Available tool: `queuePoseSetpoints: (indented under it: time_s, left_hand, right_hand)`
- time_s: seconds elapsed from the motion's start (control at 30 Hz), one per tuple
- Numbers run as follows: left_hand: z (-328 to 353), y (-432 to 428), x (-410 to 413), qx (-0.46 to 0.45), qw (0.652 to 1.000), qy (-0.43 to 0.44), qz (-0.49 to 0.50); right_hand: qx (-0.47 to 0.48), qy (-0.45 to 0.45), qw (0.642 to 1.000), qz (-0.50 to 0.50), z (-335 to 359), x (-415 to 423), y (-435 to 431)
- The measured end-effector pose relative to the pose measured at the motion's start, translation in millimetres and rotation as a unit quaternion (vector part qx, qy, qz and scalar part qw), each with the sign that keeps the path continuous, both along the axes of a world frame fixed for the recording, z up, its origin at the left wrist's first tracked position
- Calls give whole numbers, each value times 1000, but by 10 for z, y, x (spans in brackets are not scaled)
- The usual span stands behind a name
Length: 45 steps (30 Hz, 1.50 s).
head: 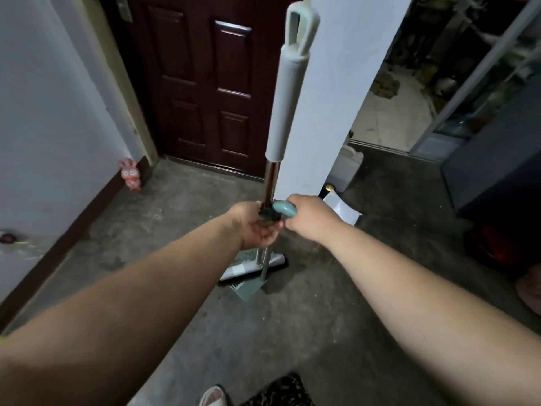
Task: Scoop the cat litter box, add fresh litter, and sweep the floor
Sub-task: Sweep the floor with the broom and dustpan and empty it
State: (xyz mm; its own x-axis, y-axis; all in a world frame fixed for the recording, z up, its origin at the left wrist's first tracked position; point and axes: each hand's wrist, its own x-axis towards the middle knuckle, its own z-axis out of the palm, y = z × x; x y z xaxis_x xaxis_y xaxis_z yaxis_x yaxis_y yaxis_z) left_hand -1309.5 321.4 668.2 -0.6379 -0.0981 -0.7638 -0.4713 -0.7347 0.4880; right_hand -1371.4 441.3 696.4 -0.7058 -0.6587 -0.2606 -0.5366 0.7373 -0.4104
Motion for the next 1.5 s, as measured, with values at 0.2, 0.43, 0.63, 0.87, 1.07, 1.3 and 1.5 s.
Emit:
queuePoseSetpoints:
  time_s: [0.2,0.43,0.63,0.87,1.07,1.3,1.5]
  left_hand:
    - [86,-234,-1063,-128,991,9,-32]
    - [-150,-398,-2485,-210,975,-29,-66]
    - [-461,-563,-3562,-206,973,-57,-84]
    - [-839,-609,-4218,-206,969,-55,-127]
    - [-1065,-530,-4485,-190,965,-49,-172]
    - [-1030,-475,-4661,-171,975,-46,-138]
    - [-926,-518,-4485,-180,975,-61,-116]
  right_hand:
    - [6,10,1000,13,-150,-1370,-208]
    - [40,-8,996,77,-564,-3045,-475]
    - [83,-19,985,152,-838,-4290,-610]
    - [152,0,962,227,-1264,-5110,-747]
    - [178,38,964,191,-1548,-5476,-665]
    - [218,119,958,142,-1568,-5505,-779]
    - [90,116,989,10,-1561,-5345,-635]
